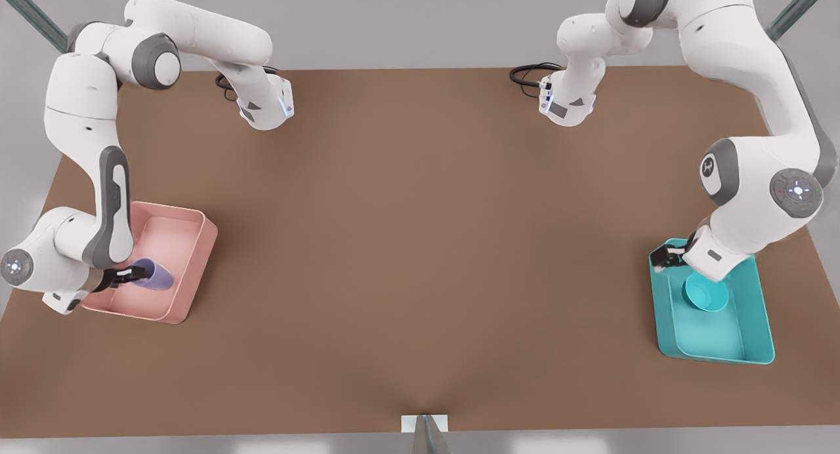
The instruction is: Put the bowls and cups in different boxes
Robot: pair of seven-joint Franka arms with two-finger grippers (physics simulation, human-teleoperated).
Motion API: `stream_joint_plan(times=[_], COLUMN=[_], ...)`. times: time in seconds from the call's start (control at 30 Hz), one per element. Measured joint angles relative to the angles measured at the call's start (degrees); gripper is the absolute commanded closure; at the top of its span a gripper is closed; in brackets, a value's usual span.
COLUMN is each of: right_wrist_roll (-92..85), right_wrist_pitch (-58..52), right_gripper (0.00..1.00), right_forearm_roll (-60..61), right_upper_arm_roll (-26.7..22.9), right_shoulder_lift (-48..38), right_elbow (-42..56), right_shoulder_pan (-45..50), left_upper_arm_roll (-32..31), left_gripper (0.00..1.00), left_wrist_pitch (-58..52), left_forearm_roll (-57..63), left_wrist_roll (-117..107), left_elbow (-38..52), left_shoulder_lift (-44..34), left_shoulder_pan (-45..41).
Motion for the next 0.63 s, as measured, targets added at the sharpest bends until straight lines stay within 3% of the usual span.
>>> stream_joint_plan(times=[0.17, 0.3, 0.5, 0.63], right_wrist_roll=[-1.9, 0.4, 5.9, 9.2], right_wrist_pitch=[-8.0, -20.0, -28.0, -28.6], right_gripper=[0.00, 0.00, 0.00, 0.00], right_forearm_roll=[1.6, 1.7, -1.4, -1.5], right_upper_arm_roll=[3.7, 4.5, 3.5, 2.4], right_shoulder_lift=[-9.6, -14.3, -30.7, -33.7], right_elbow=[3.6, 13.0, 1.6, -3.4], right_shoulder_pan=[1.4, 11.9, 16.4, 15.8], left_upper_arm_roll=[-0.2, -0.3, -0.3, -0.3], left_gripper=[0.00, 0.00, 0.00, 0.00], left_wrist_pitch=[-7.7, -11.0, -13.2, -13.9], left_forearm_roll=[-3.5, -4.2, -4.5, -4.5], left_wrist_roll=[-2.3, -3.4, -4.7, -5.3], left_elbow=[0.2, 0.3, 0.3, 0.3], left_shoulder_lift=[-0.9, -0.5, -0.5, -0.5], left_shoulder_pan=[-4.0, -4.3, -3.8, -3.8])
